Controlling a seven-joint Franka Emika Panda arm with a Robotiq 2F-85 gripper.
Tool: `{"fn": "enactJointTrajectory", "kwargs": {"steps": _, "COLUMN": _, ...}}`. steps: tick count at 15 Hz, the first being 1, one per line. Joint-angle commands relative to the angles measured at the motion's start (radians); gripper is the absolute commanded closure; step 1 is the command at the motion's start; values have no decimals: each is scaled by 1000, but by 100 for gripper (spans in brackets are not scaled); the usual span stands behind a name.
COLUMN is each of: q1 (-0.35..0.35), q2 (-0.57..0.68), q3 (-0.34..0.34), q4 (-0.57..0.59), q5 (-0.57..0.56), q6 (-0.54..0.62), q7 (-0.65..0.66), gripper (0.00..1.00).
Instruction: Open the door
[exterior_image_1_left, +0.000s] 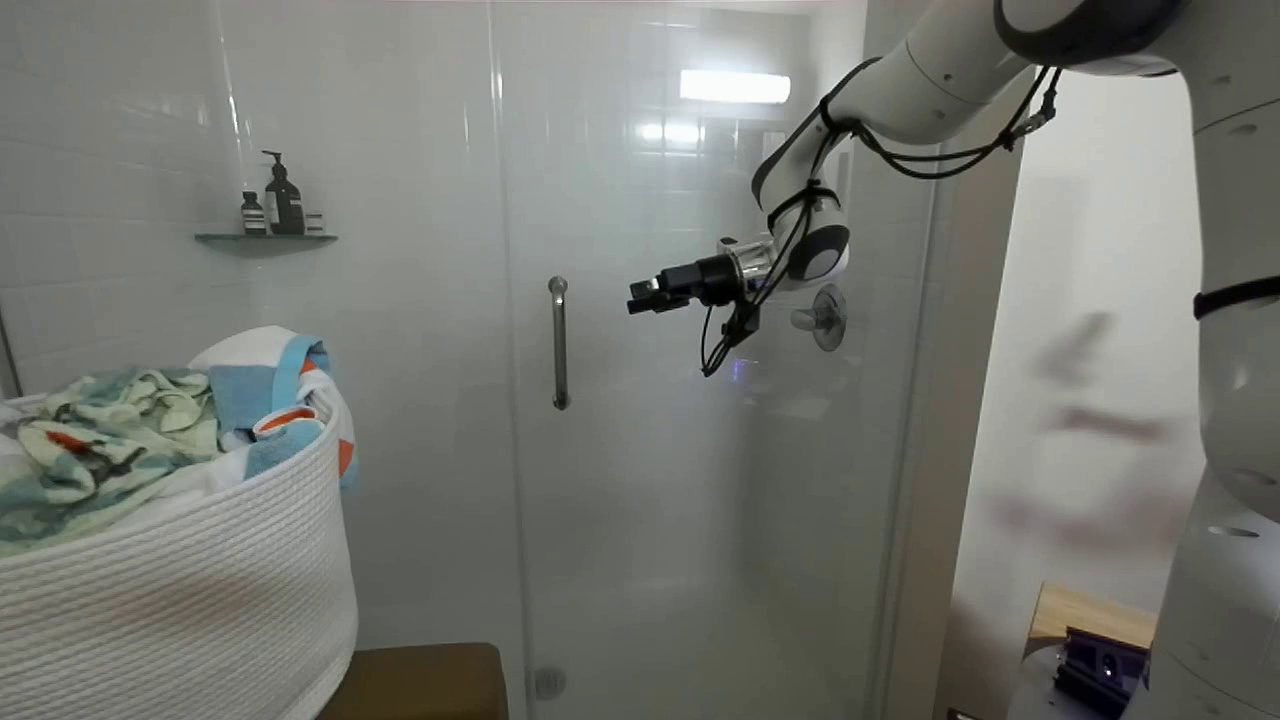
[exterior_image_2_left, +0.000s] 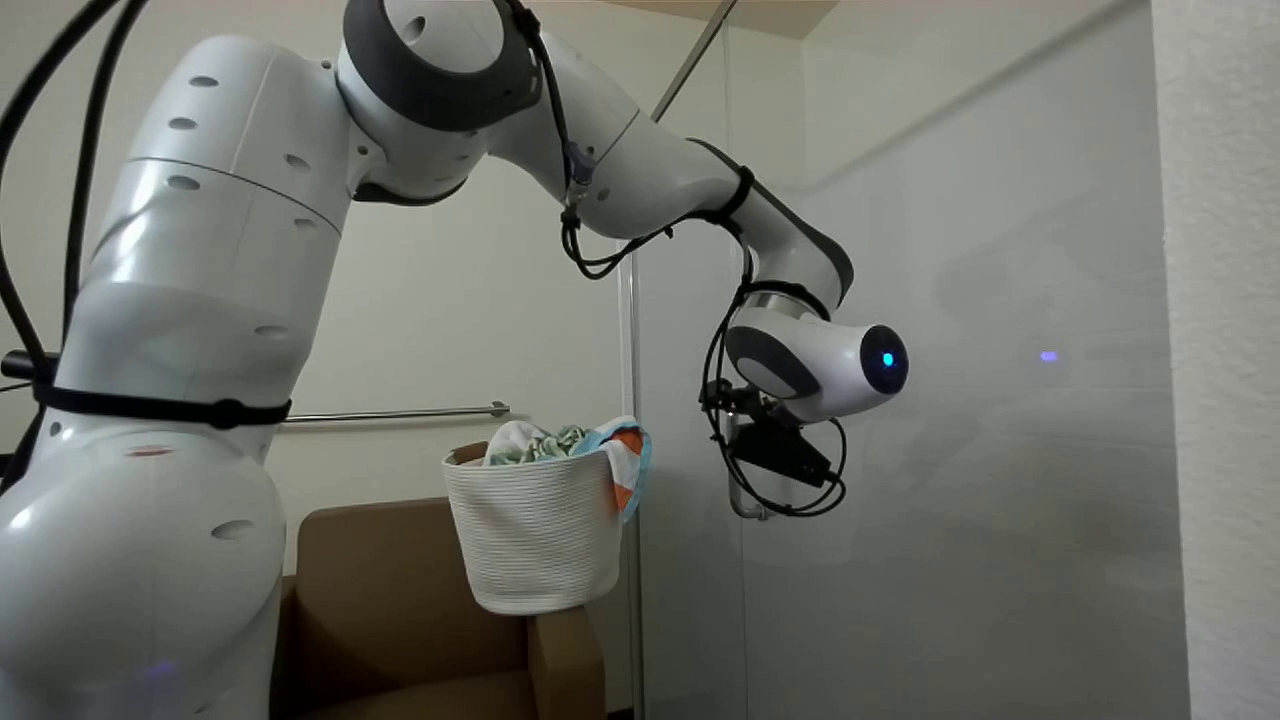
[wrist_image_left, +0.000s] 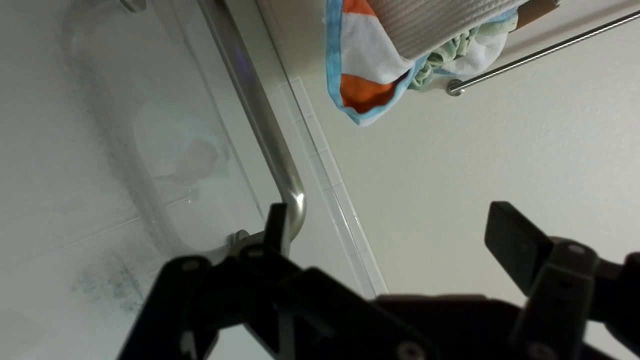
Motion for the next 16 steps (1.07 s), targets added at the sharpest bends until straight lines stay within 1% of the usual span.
{"fn": "enactJointTrajectory", "kwargs": {"steps": 1, "q1": -10, "q2": 35, "q3": 7, "q4": 22, "q5": 32, "q6": -13, "q7": -61, "gripper": 0}}
{"fn": "enactJointTrajectory", "kwargs": {"steps": 16, "q1": 1, "q2": 118, "q3": 29, "q4": 50, "q5": 42, "q6": 12, "q7": -134, "gripper": 0}}
